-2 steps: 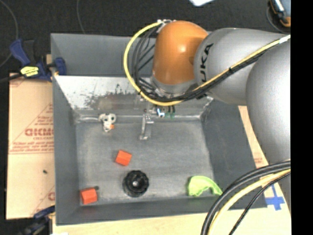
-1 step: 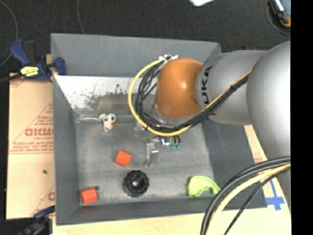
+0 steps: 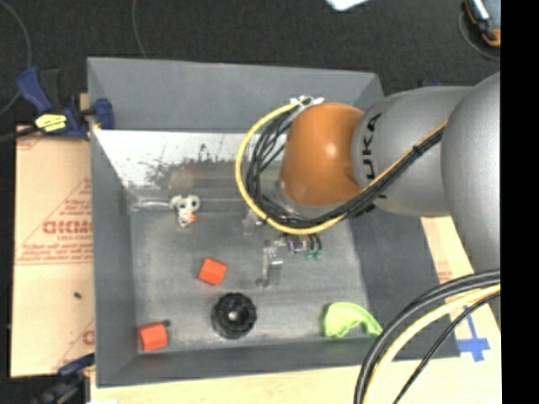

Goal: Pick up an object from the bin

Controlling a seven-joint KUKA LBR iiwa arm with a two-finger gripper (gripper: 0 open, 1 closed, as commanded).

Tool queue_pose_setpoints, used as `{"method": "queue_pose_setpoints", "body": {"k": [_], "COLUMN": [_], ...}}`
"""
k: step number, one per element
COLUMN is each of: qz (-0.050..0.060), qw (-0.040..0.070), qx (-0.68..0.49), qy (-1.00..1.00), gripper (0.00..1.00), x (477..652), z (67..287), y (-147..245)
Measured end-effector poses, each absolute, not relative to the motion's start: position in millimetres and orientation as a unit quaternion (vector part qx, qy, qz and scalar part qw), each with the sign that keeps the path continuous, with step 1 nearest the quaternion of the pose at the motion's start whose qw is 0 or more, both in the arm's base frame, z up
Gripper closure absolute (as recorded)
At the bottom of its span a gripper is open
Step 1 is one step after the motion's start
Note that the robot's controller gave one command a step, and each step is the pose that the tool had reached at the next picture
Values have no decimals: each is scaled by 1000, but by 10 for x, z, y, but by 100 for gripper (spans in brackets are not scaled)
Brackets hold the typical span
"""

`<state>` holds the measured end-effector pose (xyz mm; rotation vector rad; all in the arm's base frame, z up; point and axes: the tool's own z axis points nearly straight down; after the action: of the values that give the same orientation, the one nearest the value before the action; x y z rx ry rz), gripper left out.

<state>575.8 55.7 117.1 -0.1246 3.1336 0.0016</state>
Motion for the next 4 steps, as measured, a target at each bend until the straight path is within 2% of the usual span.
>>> {"method": "queue_pose_setpoints", "body": {"k": [1,2,3,4], "qz": [0,0,1,-1], "qw": [0,6,0,8], "qx": [-171,-181,-277,-404], "qy": [985,983,961,915], "gripper": [0,0,0,0], "x": [5517,5614,5233,5274], "z": [735,709,700,705], "y": [678,792,1112,1279]}}
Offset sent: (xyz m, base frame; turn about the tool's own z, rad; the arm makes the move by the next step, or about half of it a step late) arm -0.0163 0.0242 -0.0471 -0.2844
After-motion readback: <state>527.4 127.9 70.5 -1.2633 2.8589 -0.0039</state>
